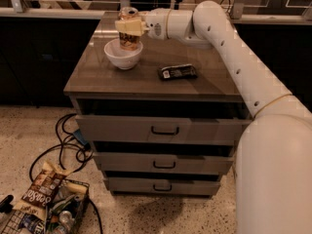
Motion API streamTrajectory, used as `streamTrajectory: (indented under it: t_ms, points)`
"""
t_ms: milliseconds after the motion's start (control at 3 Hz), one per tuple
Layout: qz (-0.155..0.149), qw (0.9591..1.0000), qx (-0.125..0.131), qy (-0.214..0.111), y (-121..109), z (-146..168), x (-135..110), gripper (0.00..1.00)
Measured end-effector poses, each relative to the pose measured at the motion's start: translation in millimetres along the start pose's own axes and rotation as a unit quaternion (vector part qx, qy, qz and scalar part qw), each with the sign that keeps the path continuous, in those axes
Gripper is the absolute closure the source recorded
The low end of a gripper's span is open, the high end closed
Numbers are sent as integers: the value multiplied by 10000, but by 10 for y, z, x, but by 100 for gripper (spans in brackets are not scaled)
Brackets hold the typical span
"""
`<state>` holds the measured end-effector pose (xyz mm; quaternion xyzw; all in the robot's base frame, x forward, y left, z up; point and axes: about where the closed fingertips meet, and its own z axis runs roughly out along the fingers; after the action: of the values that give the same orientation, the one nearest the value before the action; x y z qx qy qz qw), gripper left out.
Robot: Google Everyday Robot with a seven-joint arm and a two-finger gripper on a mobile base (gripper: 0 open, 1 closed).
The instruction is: Place orange can into white bowl
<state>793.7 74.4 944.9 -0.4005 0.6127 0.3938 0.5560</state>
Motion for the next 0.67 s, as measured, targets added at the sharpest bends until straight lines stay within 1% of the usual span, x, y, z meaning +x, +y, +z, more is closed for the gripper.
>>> streamTrajectory:
  t_ms: [333, 667]
  points:
    - [20, 9998, -89, 160, 61, -43, 88, 100]
    - [23, 9998, -113, 155, 77, -9, 89, 82]
